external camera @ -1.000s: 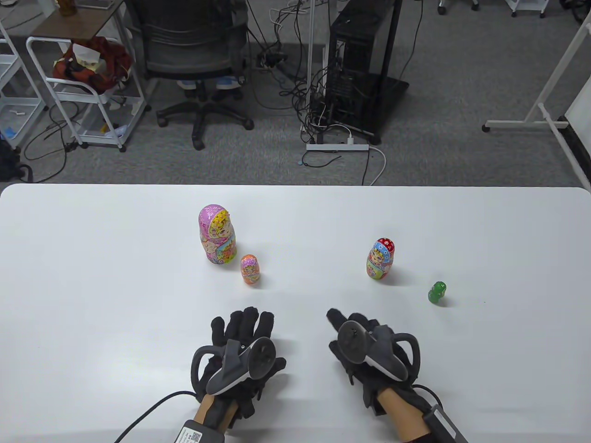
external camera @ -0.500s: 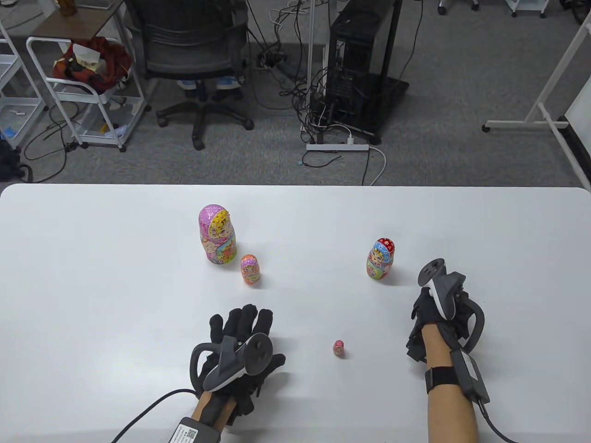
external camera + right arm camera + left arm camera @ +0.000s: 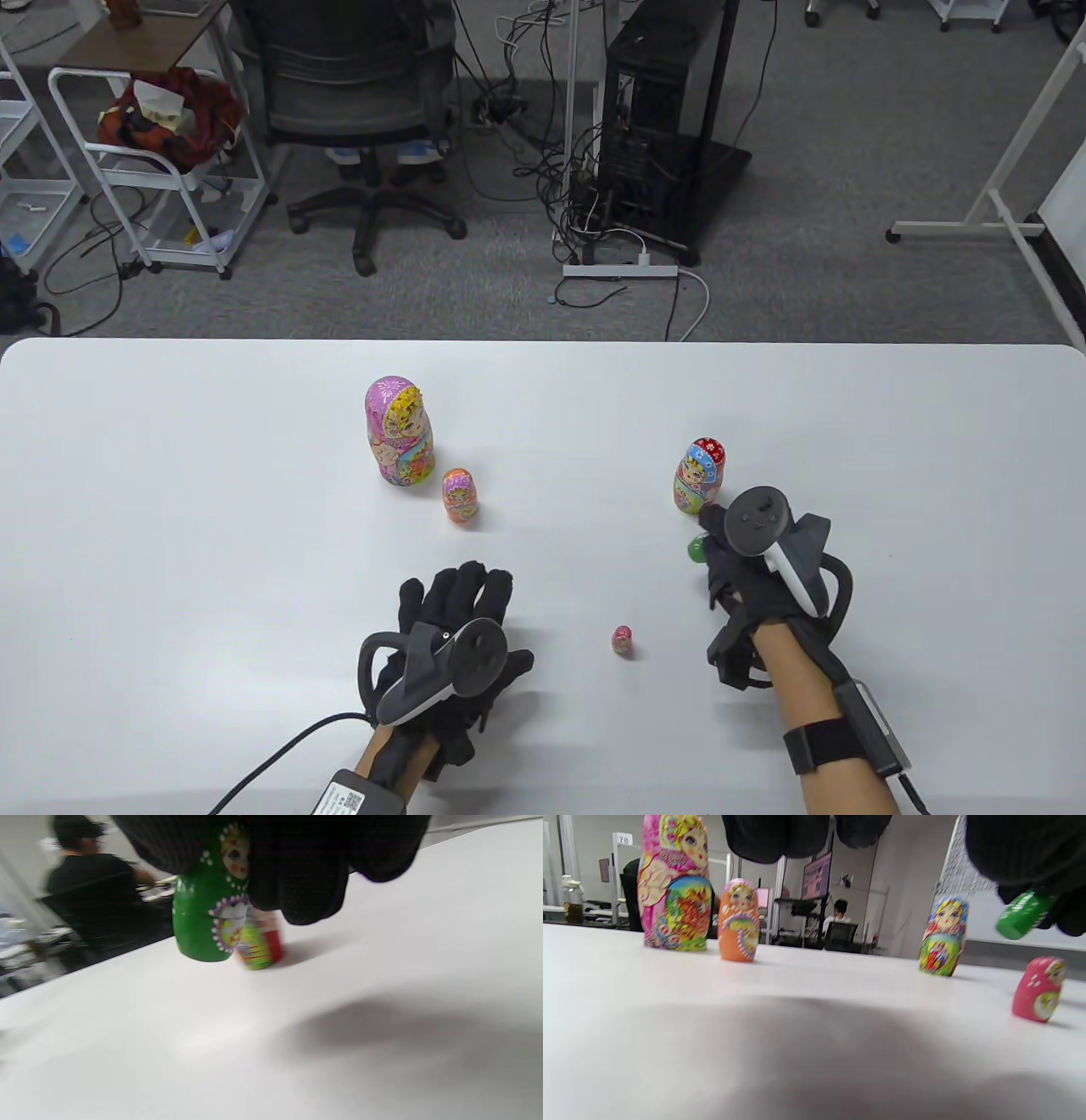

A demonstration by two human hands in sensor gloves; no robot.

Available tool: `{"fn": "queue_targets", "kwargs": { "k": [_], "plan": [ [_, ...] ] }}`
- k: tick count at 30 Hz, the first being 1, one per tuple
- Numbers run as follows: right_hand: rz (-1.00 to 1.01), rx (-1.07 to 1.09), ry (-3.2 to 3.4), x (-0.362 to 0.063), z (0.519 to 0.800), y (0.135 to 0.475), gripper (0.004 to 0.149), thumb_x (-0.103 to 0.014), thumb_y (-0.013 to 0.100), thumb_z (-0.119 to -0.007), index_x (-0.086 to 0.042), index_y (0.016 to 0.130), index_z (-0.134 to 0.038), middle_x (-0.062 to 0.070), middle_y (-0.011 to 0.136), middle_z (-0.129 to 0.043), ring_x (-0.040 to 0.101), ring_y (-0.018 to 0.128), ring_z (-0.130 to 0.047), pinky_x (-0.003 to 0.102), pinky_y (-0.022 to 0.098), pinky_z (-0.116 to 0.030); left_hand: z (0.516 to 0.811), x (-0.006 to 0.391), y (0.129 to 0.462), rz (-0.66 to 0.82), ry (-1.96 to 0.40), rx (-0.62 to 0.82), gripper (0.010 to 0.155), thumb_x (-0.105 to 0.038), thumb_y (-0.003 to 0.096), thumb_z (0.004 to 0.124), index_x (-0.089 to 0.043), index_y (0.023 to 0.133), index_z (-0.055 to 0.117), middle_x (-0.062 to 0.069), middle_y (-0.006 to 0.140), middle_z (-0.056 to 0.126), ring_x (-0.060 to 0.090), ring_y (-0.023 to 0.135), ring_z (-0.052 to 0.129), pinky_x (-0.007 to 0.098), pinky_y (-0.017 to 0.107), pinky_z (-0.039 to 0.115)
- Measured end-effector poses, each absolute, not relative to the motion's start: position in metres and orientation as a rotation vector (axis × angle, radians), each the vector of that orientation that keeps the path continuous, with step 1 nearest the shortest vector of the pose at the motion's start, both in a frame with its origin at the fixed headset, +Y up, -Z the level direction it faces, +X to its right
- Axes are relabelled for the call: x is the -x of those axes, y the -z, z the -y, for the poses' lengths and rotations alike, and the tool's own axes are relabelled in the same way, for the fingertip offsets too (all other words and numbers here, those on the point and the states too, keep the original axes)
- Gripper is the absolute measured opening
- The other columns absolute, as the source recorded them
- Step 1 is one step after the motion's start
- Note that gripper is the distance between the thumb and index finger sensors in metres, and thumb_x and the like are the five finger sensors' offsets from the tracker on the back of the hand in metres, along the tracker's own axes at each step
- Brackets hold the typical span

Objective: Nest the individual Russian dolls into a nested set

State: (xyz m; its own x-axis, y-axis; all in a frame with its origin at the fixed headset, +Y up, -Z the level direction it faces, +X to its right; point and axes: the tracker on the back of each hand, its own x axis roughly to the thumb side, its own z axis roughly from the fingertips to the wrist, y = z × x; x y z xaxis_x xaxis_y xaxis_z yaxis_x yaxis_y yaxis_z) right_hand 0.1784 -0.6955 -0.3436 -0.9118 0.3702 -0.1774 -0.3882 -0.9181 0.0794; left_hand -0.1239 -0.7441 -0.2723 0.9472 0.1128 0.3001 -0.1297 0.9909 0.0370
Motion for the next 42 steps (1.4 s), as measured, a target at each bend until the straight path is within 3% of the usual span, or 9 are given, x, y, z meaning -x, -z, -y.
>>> {"fn": "queue_targets", "kwargs": {
  "k": [5,11,18,21,23,25,42],
  "plan": [
    [-0.098,-0.135,-2.616,-0.122,0.685,0.308,0.048,-0.045,0.048,-0.077,-0.037,0.094,-0.066,0.006,0.088,-0.086,0.023,0.066,-0.094,0.045,0.054,-0.078,0.732,0.119,0.263,0.33,-0.201,-0.172,0.087,-0.069,0.0382,0.071,-0.028,0.109,0.041,0.007,0.114,0.052,0.029,0.104,0.062,0.063,0.075,0.052],
    [-0.058,-0.39,-2.52,-0.09,0.702,0.278,0.05,-0.05,0.047,-0.077,-0.033,0.093,-0.069,0.003,0.08,-0.091,0.019,0.058,-0.098,0.041,0.05,-0.082,0.732,0.117,0.262,0.363,-0.205,-0.167,0.083,-0.069,0.0363,0.075,-0.026,0.105,0.055,0.001,0.105,0.072,0.022,0.091,0.082,0.052,0.069,0.07],
    [-0.048,-0.416,-2.483,-0.09,0.711,0.272,0.052,-0.053,0.045,-0.077,-0.027,0.09,-0.074,0.003,0.07,-0.098,0.018,0.049,-0.101,0.04,0.045,-0.084,0.738,0.108,0.259,0.406,-0.259,-0.125,0.072,-0.066,0.0361,0.077,-0.026,0.096,0.07,-0.004,0.087,0.092,0.013,0.072,0.098,0.043,0.061,0.082],
    [-0.085,-0.466,-2.489,-0.089,0.713,0.272,0.053,-0.054,0.045,-0.076,-0.03,0.092,-0.07,0.001,0.076,-0.094,0.019,0.056,-0.099,0.042,0.05,-0.082,0.741,0.107,0.26,0.402,-0.259,-0.09,0.069,-0.063,0.0366,0.078,-0.024,0.093,0.073,-0.004,0.082,0.095,0.012,0.066,0.101,0.042,0.058,0.084],
    [-0.122,-0.506,-2.473,-0.088,0.714,0.272,0.055,-0.051,0.046,-0.077,-0.034,0.096,-0.063,0.001,0.088,-0.085,0.021,0.068,-0.094,0.044,0.057,-0.078,0.742,0.109,0.262,0.388,-0.275,-0.076,0.069,-0.063,0.0371,0.077,-0.023,0.093,0.074,-0.003,0.081,0.096,0.012,0.066,0.101,0.042,0.058,0.085],
    [-0.131,-0.521,-2.484,-0.087,0.715,0.272,0.056,-0.047,0.047,-0.079,-0.034,0.097,-0.059,0.0,0.091,-0.083,0.02,0.071,-0.093,0.044,0.058,-0.077,0.743,0.111,0.264,0.381,-0.293,-0.057,0.069,-0.063,0.0374,0.077,-0.023,0.093,0.074,-0.003,0.08,0.096,0.012,0.065,0.101,0.042,0.057,0.085],
    [0.046,-0.5,-2.532,-0.08,0.709,0.264,0.056,-0.047,0.046,-0.078,-0.024,0.095,-0.065,0.001,0.082,-0.091,0.018,0.063,-0.099,0.04,0.054,-0.081,0.738,0.117,0.264,0.373,-0.368,-0.055,0.069,-0.064,0.0367,0.079,-0.02,0.09,0.081,-0.001,0.075,0.101,0.012,0.059,0.105,0.041,0.054,0.088]
  ]
}}
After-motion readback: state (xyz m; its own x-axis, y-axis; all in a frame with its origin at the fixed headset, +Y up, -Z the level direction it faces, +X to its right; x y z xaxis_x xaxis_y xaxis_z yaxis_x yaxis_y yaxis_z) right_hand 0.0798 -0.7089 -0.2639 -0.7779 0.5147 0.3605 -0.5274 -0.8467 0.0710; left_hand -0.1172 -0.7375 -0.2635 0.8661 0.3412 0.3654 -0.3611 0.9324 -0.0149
